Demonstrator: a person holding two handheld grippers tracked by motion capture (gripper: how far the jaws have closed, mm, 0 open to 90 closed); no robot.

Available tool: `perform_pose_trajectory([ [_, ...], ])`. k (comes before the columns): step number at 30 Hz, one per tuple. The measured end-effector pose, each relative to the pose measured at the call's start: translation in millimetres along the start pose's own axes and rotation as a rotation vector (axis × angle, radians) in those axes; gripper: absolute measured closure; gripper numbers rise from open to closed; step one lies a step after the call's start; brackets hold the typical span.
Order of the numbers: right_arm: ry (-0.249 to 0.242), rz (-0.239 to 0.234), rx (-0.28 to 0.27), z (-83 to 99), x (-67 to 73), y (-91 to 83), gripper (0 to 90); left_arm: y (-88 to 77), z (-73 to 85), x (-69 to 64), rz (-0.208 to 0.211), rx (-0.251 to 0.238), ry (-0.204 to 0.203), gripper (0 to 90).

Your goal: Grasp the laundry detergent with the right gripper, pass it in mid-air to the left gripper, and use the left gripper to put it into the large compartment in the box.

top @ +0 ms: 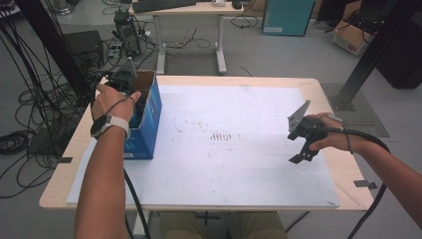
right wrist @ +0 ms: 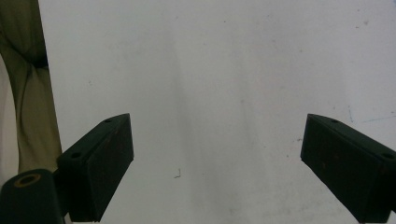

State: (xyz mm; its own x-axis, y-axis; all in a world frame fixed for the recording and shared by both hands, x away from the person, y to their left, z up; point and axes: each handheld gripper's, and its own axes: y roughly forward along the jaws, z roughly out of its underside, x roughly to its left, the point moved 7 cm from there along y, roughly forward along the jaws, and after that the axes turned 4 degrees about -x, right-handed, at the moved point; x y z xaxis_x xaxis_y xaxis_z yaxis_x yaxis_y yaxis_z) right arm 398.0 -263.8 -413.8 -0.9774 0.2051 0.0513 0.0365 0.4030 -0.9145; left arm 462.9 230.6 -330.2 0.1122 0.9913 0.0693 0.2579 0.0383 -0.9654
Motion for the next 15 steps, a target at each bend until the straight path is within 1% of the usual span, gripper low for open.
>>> perform_pose_trajectory([
  [2,0.0,0.0,-0.002,0.0,-0.2,-0.5,9.3,-2.4,-0.1,-0.1,0.011,-0.005,0.0,21.5],
  [3,0.002,0.0,-0.002,0.1,0.1,-0.8,9.3,-3.7,-0.2,-0.6,0.006,-0.01,0.004,17.4],
  [4,0.003,0.0,-0.004,0.1,0.3,-0.9,9.3,-4.7,0.0,-0.9,-0.006,-0.005,0.019,17.2],
  [5,0.004,0.002,-0.004,0.3,0.3,-1.2,9.3,-6.4,0.1,-1.3,-0.012,-0.006,0.024,16.3],
  [8,0.008,0.002,-0.002,0.7,0.8,-1.3,9.3,-10.7,-0.1,-1.0,-0.005,-0.017,0.02,12.4],
  [10,0.001,0.001,-0.003,0.2,1.0,-0.7,9.3,-14.4,-0.4,-2.8,0.004,-0.024,0.026,11.4],
  [11,-0.021,0.0,-0.012,-0.9,0.0,0.5,9.3,-15.9,-0.7,-3.3,0.005,-0.028,0.031,11.0],
  [14,-0.016,0.0,-0.007,-1.3,0.8,-0.1,9.3,-22.9,-2.4,-5.7,0.013,-0.04,0.034,8.8],
  [15,-0.022,0.004,-0.01,-1.9,0.1,-0.4,9.3,-26.2,-2.8,-7.0,0.01,-0.042,0.041,7.4],
])
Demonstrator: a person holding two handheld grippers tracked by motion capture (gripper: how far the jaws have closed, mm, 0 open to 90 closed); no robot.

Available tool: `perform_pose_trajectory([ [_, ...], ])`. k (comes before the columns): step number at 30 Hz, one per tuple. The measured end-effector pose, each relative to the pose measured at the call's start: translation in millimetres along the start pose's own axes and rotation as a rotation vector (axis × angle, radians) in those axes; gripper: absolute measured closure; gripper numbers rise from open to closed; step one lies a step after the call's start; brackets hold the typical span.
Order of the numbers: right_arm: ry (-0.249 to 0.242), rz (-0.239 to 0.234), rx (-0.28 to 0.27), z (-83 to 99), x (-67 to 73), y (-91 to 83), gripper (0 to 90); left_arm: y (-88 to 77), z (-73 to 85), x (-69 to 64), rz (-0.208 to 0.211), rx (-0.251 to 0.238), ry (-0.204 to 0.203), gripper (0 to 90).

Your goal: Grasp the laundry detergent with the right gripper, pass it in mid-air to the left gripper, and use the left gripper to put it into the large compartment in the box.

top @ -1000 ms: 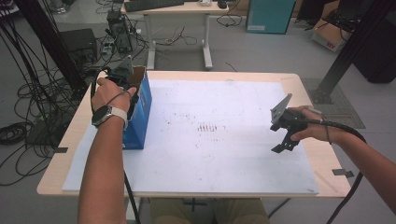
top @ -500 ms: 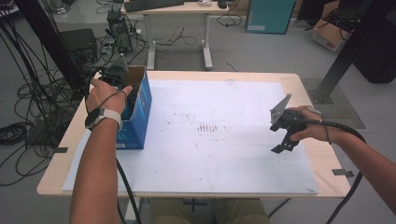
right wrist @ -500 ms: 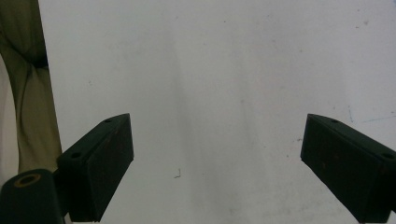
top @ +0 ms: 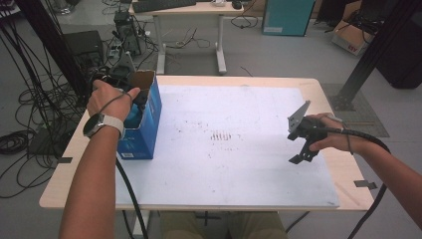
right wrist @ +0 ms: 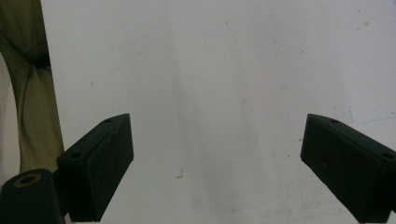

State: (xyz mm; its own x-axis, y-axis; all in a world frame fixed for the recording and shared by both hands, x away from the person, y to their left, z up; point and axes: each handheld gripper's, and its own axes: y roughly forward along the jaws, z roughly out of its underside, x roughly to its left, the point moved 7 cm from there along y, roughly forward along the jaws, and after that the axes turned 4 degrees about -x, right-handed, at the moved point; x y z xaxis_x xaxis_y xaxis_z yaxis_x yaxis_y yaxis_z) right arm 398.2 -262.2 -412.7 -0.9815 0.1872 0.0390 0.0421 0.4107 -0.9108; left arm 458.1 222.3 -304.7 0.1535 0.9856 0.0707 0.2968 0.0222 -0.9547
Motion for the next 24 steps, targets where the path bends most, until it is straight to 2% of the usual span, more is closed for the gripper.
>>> perform_pose_trajectory([
  [2,-0.002,-0.001,-0.006,-1.0,0.1,-1.2,9.3,-4.9,-1.2,-1.5,-0.011,-0.005,0.019,7.3],
  [3,0.019,0.002,0.008,-0.2,1.9,-3.1,9.3,-8.2,-1.8,-1.8,-0.012,-0.008,0.024,7.3],
  [7,0.013,0.004,0.01,0.0,2.2,-4.4,9.3,-21.8,-5.2,-3.8,-0.014,-0.032,0.035,7.2],
  [15,0.015,0.014,0.0,0.6,2.5,-9.7,9.3,-57.7,-10.7,-13.4,0.021,-0.105,0.086,7.0],
  [17,0.009,0.018,-0.004,0.1,1.8,-11.0,9.3,-65.7,-11.8,-18.3,0.031,-0.125,0.111,7.2],
  [18,-0.009,0.02,-0.01,-0.6,0.6,-11.1,9.3,-70.5,-12.0,-22.1,0.039,-0.132,0.132,7.1],
  [21,-0.01,0.023,-0.009,-2.6,1.5,-13.9,9.3,-79.9,-12.1,-33.0,0.07,-0.147,0.174,7.0],
  [24,-0.006,0.026,-0.013,-5.1,2.3,-15.8,9.3,-88.9,-11.6,-48.5,0.1,-0.158,0.253,7.2],
])
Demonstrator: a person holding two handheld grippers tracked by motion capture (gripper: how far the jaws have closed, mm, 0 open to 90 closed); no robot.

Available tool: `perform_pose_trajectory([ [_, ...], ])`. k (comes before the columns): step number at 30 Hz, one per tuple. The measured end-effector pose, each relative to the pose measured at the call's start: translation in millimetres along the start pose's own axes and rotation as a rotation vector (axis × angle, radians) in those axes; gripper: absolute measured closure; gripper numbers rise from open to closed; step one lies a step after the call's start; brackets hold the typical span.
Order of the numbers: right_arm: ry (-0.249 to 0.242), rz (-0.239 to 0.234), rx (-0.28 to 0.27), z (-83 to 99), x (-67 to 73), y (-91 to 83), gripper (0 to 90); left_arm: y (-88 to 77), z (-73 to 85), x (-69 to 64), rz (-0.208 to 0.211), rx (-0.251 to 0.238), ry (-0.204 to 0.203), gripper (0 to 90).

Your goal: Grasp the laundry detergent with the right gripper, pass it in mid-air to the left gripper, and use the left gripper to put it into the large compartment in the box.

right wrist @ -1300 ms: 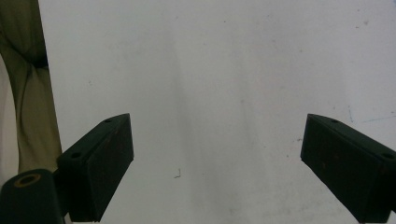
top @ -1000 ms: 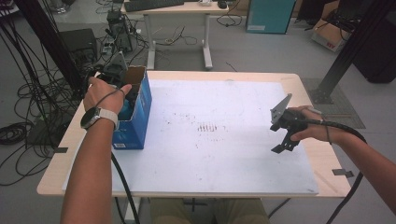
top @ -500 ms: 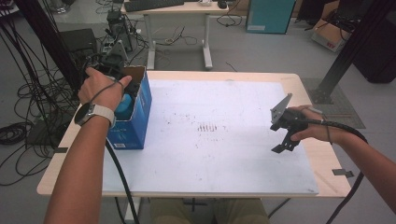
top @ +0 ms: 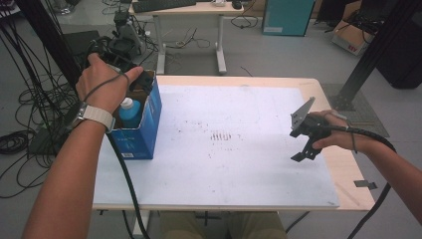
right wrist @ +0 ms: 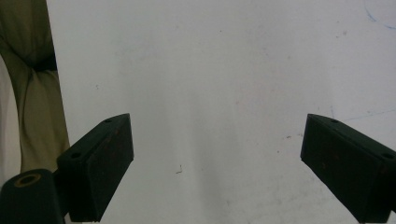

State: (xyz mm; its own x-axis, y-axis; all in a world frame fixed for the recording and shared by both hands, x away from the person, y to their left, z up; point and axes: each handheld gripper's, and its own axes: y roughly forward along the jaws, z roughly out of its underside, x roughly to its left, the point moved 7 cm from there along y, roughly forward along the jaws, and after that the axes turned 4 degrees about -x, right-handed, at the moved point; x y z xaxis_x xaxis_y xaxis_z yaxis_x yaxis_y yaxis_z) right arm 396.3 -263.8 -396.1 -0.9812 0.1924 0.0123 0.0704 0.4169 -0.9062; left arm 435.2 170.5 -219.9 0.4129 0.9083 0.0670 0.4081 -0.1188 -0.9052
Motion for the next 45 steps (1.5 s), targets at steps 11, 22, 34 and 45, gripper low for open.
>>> perform_pose_trajectory([
  [11,-0.012,0.005,-0.006,-5.7,-0.5,-4.4,9.3,-0.3,-11.7,-55.6,0.096,0.023,0.256,7.3],
  [22,-0.001,0.011,-0.017,-4.7,-1.3,-7.3,9.3,19.6,-18.7,-87.5,0.179,0.073,0.446,7.5],
  [34,0.005,0.009,-0.015,-1.2,-2.4,-5.5,9.3,46.3,-11.5,-107.3,0.201,0.089,0.553,7.6],
  [45,0.002,0.006,-0.015,-2.4,-3.0,-4.9,9.3,60.1,-8.4,-117.3,0.207,0.093,0.599,7.4],
])
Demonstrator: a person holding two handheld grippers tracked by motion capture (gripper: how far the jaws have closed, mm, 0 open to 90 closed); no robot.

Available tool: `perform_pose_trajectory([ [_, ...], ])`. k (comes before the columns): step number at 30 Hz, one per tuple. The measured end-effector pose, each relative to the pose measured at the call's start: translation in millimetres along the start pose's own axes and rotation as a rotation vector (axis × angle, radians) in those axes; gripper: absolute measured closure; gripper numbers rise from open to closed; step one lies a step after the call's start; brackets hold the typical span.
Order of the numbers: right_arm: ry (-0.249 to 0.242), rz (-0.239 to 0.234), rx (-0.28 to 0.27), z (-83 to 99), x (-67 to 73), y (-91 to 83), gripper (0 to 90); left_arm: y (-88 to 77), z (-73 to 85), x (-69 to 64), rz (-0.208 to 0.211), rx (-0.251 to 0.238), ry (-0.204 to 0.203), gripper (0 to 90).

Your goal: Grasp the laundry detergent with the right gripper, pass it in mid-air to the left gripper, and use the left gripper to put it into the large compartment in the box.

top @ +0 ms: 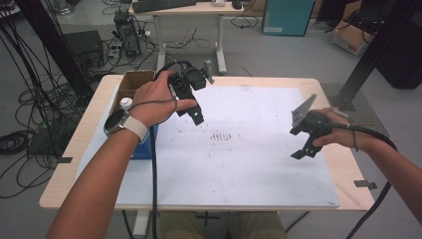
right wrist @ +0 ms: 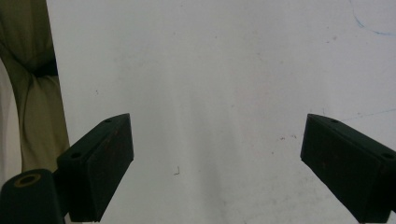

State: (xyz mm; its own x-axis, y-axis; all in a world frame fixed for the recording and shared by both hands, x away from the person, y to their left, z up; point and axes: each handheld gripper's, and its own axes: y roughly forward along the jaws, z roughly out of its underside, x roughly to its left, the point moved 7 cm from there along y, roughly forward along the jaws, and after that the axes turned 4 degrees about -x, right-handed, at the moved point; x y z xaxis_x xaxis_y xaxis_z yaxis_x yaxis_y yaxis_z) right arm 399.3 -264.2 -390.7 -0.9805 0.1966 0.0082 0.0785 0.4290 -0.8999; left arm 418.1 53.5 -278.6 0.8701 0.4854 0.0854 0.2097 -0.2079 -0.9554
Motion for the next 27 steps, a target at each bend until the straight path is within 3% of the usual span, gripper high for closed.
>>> perform_pose_trajectory([
  [9,0.01,0.001,-0.002,0.5,-0.8,0.4,9.3,7.4,-1.3,-4.4,0.01,0.015,0.024,7.6],
  [27,0.011,0.004,-0.001,-0.5,-0.1,-2.5,9.3,7.0,-1.3,-3.9,0.001,0.011,0.017,7.8],
])
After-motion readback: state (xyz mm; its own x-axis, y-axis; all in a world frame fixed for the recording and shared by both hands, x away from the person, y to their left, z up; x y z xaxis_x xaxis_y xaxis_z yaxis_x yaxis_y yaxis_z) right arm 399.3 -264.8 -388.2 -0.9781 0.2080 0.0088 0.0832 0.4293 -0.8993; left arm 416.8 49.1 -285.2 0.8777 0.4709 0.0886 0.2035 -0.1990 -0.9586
